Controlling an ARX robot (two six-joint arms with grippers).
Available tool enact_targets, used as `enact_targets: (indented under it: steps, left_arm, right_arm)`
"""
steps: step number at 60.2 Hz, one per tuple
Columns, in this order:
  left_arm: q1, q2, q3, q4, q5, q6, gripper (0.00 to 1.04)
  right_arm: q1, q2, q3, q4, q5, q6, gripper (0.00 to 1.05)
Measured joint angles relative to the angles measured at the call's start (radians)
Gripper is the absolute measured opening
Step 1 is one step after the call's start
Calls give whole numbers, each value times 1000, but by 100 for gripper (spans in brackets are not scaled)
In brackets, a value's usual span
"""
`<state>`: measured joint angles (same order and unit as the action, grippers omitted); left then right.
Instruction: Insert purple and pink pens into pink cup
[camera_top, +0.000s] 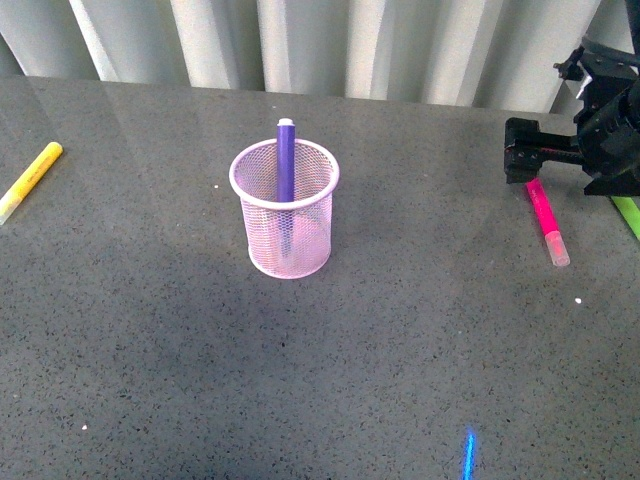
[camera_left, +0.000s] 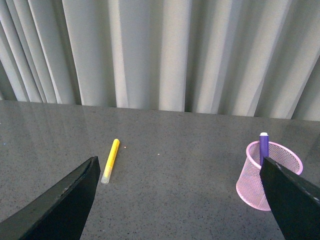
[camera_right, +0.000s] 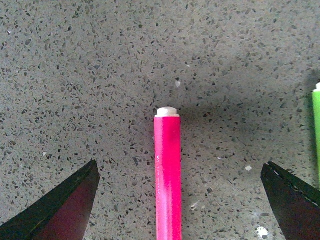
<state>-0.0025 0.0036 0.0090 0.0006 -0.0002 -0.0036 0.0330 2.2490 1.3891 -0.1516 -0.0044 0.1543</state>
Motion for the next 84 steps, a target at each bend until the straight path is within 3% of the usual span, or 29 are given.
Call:
enact_targets:
  steps: [35,71,84]
  left_arm:
    - [0,0,0,0,0,0,98]
    - [0,0,0,0,0,0,98]
    - [0,0,0,0,0,0,98]
  right_arm:
    - [37,71,66,-28,26,0,98]
    - [51,81,52,25,28,42,14]
    - [45,58,-13,117,19,51,12]
